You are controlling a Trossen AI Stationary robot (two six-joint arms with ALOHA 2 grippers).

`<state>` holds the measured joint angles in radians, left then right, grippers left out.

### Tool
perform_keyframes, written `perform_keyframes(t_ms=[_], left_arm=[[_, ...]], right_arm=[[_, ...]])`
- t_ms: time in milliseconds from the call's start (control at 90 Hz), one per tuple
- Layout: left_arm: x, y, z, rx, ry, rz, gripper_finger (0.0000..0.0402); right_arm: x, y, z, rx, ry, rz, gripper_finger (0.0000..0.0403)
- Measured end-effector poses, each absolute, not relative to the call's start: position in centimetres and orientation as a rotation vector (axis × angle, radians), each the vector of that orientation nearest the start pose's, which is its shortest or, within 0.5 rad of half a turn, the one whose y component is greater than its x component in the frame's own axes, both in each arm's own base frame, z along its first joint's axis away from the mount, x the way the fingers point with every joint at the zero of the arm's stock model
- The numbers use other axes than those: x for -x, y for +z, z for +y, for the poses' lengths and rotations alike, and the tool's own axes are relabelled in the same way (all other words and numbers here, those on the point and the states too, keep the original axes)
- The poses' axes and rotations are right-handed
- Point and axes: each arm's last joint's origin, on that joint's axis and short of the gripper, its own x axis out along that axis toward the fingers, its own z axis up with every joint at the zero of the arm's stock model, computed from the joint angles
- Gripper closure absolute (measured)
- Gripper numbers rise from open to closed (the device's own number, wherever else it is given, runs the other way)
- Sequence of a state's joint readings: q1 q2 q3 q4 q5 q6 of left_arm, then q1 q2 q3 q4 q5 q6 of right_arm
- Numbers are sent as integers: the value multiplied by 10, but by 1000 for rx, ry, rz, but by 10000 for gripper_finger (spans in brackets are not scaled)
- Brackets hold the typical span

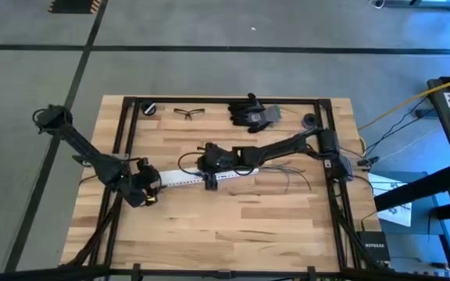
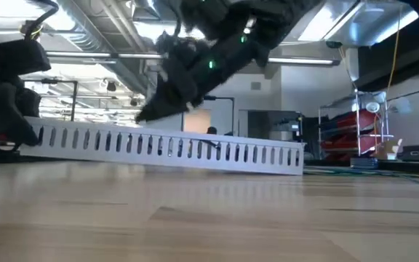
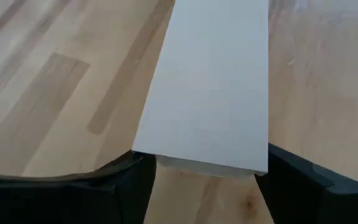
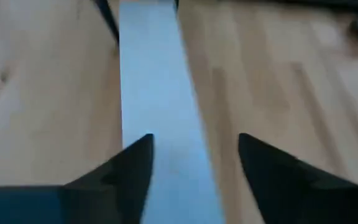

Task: Ziptie cables
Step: Close the white cable duct

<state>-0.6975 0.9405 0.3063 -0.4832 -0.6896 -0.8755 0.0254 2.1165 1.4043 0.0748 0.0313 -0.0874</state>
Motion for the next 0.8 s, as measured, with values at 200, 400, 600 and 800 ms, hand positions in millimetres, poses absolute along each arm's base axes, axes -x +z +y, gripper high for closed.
perform_keyframes(t_ms=[200,400,600,800], left_arm=[[-117,139,-74,120,358,758,166],[-115,138,-75,164,304,827,166],[-109,150,-74,248,293,935,167],[-107,179,-72,260,337,954,167]], right_arm=[[-459,157,12,117,53,640,383],[-455,152,7,119,51,714,383],[-447,142,6,105,54,756,399],[-443,139,5,81,28,775,401]])
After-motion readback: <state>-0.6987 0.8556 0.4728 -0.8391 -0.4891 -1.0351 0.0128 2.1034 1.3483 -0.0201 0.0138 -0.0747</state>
